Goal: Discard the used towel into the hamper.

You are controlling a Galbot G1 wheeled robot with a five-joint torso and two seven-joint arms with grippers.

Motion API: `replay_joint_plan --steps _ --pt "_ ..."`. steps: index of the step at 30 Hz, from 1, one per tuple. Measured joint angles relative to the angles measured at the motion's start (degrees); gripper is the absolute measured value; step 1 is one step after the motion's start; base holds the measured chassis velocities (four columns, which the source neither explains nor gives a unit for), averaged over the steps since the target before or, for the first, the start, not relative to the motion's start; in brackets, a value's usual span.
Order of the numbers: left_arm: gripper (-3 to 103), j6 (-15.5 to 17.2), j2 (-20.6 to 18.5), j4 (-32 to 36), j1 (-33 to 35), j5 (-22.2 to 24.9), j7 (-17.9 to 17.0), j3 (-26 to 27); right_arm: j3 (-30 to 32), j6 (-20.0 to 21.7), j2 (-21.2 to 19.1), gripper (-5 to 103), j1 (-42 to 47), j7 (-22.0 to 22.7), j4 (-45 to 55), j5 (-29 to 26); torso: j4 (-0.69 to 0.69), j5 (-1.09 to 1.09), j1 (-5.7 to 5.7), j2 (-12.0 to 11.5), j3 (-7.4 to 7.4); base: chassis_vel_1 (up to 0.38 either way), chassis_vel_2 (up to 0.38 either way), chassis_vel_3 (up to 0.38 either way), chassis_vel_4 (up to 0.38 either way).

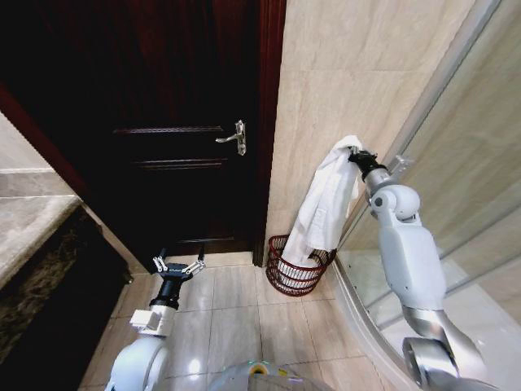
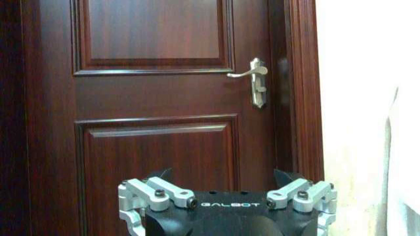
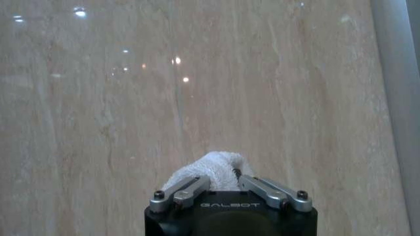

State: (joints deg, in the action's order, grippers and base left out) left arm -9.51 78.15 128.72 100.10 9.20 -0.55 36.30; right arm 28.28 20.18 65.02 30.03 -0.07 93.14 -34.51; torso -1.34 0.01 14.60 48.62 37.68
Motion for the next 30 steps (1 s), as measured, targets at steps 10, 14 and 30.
replay_joint_plan --steps 10,14,30 --pt "100 -0.14 0.13 0.28 0.08 -0.19 0.06 -0.13 -0.27 -0.35 0.96 3 1.45 -0.42 0.32 0.5 0.0 -0.01 -0.58 -1.27 -0.7 0.0 0.0 0.0 0.0" --pt "100 -0.14 0.16 0.25 0.09 -0.3 0.08 -0.15 -0.03 -0.63 1.43 3 2.23 -0.85 0.03 0.99 0.0 -0.01 -0.88 -1.93 -1.06 0.0 0.0 0.0 0.0" --pt "100 -0.4 0.34 0.01 0.0 -0.54 0.14 -0.05 -0.5 -2.11 3.54 3 2.67 -2.19 -3.54 3.81 0.0 -0.01 -1.95 -4.35 -2.42 0.0 0.0 0.0 0.0"
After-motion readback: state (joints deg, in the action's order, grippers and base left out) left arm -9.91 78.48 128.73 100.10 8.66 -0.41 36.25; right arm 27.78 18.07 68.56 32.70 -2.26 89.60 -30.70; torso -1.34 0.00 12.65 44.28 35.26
